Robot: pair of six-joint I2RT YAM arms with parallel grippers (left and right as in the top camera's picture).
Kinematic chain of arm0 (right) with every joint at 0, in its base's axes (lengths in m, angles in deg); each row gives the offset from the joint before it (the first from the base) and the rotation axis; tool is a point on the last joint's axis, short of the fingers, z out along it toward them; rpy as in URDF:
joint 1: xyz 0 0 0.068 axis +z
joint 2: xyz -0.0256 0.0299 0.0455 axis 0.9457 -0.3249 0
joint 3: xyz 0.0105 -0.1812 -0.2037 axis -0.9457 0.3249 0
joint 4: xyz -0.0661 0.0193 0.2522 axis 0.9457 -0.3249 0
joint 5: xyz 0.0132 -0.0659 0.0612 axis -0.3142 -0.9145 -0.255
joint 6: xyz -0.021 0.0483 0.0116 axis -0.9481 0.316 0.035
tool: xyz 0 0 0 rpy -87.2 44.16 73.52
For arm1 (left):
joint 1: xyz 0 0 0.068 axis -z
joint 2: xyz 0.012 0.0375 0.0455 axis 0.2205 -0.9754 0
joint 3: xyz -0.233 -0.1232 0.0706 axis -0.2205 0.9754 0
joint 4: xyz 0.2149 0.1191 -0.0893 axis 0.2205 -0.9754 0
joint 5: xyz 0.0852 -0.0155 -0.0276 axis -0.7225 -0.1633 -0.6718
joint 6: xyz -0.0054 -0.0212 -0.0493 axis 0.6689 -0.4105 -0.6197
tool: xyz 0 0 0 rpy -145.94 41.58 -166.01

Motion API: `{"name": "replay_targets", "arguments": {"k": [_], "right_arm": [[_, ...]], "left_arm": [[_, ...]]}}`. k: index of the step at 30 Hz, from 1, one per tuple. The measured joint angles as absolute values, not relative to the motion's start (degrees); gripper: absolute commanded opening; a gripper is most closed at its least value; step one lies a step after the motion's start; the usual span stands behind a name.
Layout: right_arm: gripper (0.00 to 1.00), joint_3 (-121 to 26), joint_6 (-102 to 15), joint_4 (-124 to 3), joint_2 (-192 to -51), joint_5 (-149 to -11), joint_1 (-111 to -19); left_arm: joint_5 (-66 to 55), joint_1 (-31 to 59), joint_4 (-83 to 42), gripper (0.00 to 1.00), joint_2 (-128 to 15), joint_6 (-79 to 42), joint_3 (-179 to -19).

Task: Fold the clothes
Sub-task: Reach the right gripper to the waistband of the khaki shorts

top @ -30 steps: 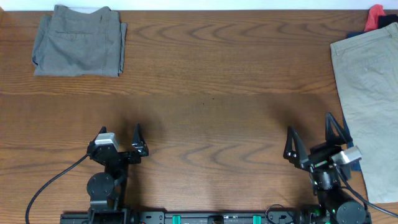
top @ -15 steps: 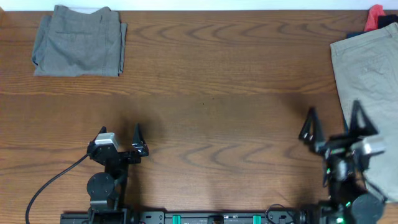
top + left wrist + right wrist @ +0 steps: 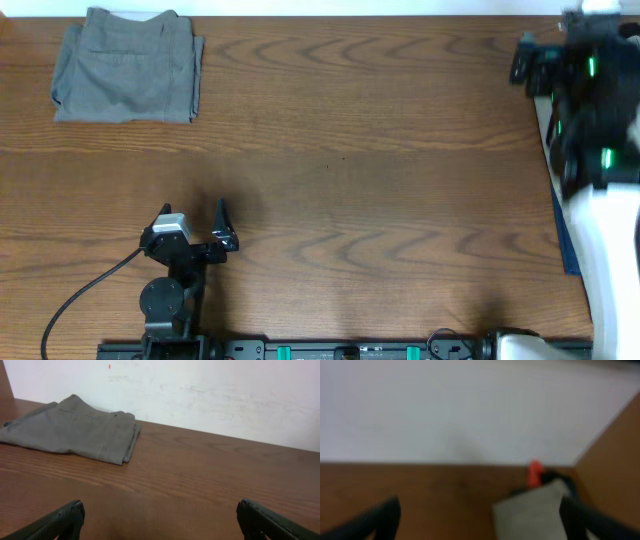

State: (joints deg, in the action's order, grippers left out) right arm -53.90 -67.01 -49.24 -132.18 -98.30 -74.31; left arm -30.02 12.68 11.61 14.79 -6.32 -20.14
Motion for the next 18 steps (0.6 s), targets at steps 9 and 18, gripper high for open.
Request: {"name": "replay_targets", "arguments": {"k": [9,18], "right_arm": [[0.99,-74.73,-70.66,-62.57,-158.58,-105.42,-78.52],[0.99,-75.1,-73.41,-58.03,-172.5,-108.28,-78.94]], "left_arm": [[-30.02,12.68,11.57,0.98,14.79,-6.32,-20.14],[-30.02,12.68,11.59,0.98,14.75,-6.32,-20.14]]}}
